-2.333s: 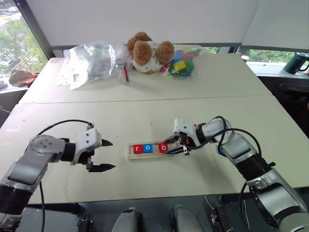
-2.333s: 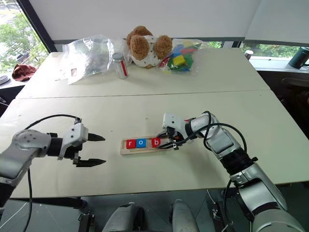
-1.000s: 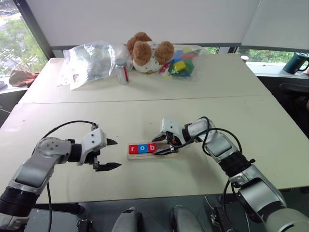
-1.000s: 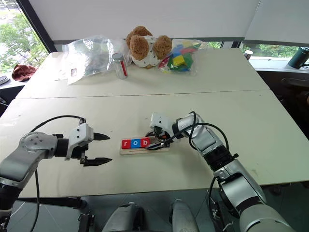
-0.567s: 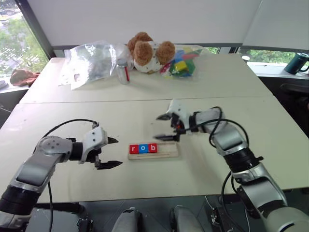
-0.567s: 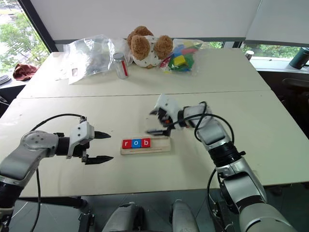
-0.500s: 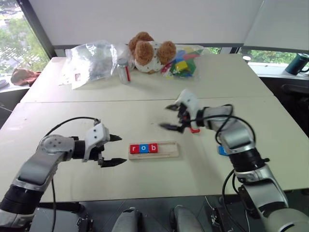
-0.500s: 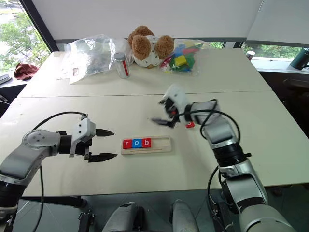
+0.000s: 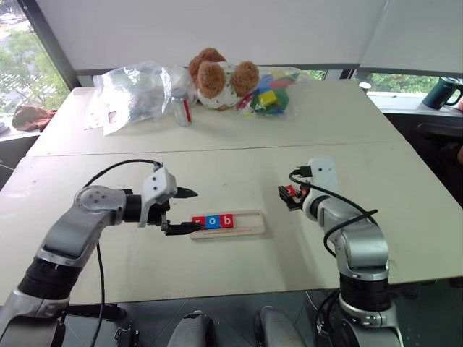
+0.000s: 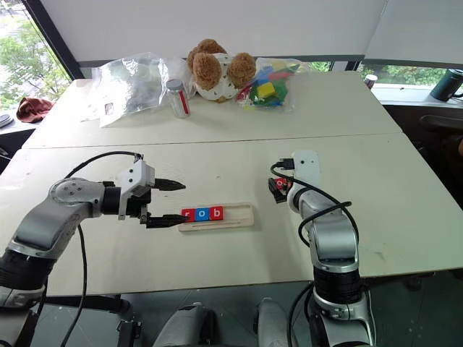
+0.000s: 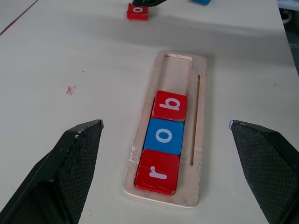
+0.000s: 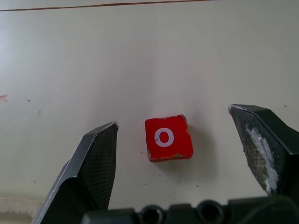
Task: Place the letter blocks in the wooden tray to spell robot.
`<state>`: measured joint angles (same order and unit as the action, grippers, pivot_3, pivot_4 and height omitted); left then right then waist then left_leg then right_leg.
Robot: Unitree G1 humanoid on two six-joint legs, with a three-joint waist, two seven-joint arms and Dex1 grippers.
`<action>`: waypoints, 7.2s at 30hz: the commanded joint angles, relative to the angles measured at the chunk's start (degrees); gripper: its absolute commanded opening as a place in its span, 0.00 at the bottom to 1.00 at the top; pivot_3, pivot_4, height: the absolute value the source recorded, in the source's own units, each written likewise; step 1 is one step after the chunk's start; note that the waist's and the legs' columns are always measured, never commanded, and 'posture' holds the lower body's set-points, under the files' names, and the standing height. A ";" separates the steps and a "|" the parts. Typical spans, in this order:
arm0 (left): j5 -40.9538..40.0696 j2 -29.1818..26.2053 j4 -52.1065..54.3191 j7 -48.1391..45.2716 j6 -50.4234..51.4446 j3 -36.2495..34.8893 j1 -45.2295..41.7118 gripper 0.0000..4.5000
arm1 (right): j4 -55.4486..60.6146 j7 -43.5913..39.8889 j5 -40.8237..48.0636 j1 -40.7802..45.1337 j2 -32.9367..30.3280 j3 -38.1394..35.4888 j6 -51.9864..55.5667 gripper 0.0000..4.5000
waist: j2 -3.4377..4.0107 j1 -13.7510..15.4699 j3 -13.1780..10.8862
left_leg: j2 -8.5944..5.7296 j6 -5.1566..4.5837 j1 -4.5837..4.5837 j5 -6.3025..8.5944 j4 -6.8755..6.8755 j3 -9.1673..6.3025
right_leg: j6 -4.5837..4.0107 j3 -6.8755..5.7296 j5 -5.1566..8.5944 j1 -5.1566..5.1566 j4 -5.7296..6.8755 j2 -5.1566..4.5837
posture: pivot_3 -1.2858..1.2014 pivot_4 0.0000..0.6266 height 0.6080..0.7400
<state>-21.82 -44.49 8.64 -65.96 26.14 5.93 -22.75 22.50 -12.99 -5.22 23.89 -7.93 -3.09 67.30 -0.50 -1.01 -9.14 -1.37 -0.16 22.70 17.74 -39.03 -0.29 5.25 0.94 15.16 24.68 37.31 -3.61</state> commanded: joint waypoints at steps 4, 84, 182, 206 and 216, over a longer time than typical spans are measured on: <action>0.28 0.84 1.53 0.70 -1.29 -0.53 0.15 1.00 | -7.14 3.23 0.52 0.92 0.24 0.85 -5.38 0.91 | 0.00 0.04 0.00 | 0.00 0.00 0.00 0.00 -0.01 0.00 | 0.00 0.00 0.00 -0.01 -0.01 0.00 | 0.52 0.24 1.00; 2.51 -3.49 1.50 -3.54 -2.84 -1.58 1.63 1.00 | -43.20 -64.83 13.29 4.77 -35.14 12.34 -68.93 0.25 | -0.07 0.32 -0.13 | 0.10 -0.19 -0.25 0.11 -0.07 0.04 | 0.02 0.02 0.01 -0.35 -0.15 -0.05 | 0.52 0.24 1.00; 6.50 6.08 -8.55 -4.82 -9.70 5.37 -4.87 1.00 | 19.60 5.15 -1.76 -18.60 8.65 -11.94 6.64 0.99 | 0.06 0.11 -0.02 | 0.02 0.00 -0.26 -0.03 -0.07 -0.05 | -0.01 0.04 0.00 -0.20 0.22 0.21 | 0.52 0.24 1.00; 6.55 4.64 -6.80 -2.72 -9.26 4.41 -2.99 1.00 | 14.99 1.93 8.08 -17.16 3.51 -0.08 0.48 0.25 | 0.04 0.28 -0.02 | 0.04 -0.01 -0.27 -0.02 -0.07 -0.06 | -0.01 0.04 0.01 -0.26 0.13 0.14 | 0.52 0.24 1.00; 5.69 4.05 -7.04 -2.26 -8.66 2.44 -3.27 1.00 | 14.45 3.22 9.22 -16.72 2.38 0.56 0.52 0.99 | 0.04 0.29 -0.02 | 0.04 -0.01 -0.27 -0.02 -0.07 -0.06 | -0.01 0.04 0.00 -0.26 0.13 0.11 | 0.52 0.24 1.00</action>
<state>-15.10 -39.58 0.20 -68.44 17.25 10.38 -25.42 35.79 -10.07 3.63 7.02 -4.97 -1.96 68.06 -0.47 -0.72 -9.16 -1.34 -0.17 22.43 17.72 -39.11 -0.35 5.25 0.98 15.16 24.41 37.43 -3.50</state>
